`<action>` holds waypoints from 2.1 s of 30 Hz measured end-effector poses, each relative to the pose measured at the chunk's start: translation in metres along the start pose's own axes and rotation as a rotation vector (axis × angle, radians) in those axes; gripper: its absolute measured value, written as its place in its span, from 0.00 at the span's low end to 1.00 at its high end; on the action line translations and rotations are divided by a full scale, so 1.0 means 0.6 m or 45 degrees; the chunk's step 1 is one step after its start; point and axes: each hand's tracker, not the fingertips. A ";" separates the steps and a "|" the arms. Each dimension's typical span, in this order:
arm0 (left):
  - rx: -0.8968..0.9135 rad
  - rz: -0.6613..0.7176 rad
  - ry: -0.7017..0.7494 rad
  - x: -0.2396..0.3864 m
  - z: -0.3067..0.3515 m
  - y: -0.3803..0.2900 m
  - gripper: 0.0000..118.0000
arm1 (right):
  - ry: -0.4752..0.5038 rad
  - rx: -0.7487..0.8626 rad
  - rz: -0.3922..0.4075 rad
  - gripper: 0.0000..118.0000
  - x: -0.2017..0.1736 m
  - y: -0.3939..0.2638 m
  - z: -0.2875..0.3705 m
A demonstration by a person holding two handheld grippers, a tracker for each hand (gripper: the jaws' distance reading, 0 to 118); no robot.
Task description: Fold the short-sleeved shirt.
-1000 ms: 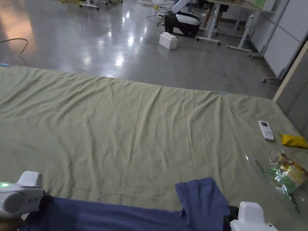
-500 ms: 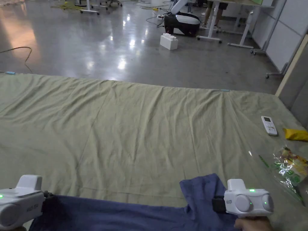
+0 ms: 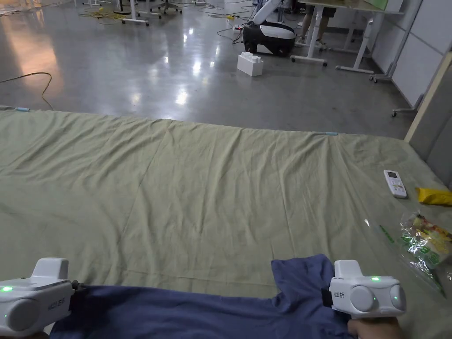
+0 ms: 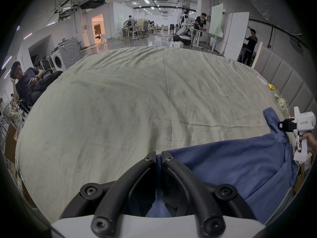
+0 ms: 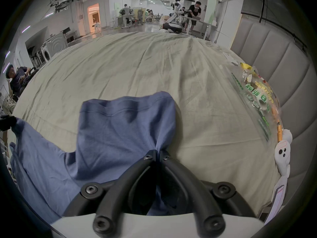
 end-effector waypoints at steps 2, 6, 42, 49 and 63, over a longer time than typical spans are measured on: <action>0.017 0.005 -0.016 -0.006 0.008 -0.005 0.05 | -0.001 0.055 -0.047 0.03 0.001 -0.006 0.031; 0.095 0.023 -0.054 -0.018 0.047 -0.010 0.05 | 0.027 0.146 -0.107 0.03 0.010 -0.020 0.108; -0.112 -0.058 -0.107 -0.067 0.186 -0.306 0.05 | 0.026 -0.100 0.018 0.03 -0.015 -0.362 0.285; -0.095 -0.044 -0.084 -0.077 0.180 -0.301 0.19 | -0.030 -0.095 0.038 0.16 -0.031 -0.356 0.279; 0.534 -0.056 -0.002 0.035 0.252 -0.132 0.54 | -0.189 0.687 -0.059 0.82 -0.114 -0.177 0.382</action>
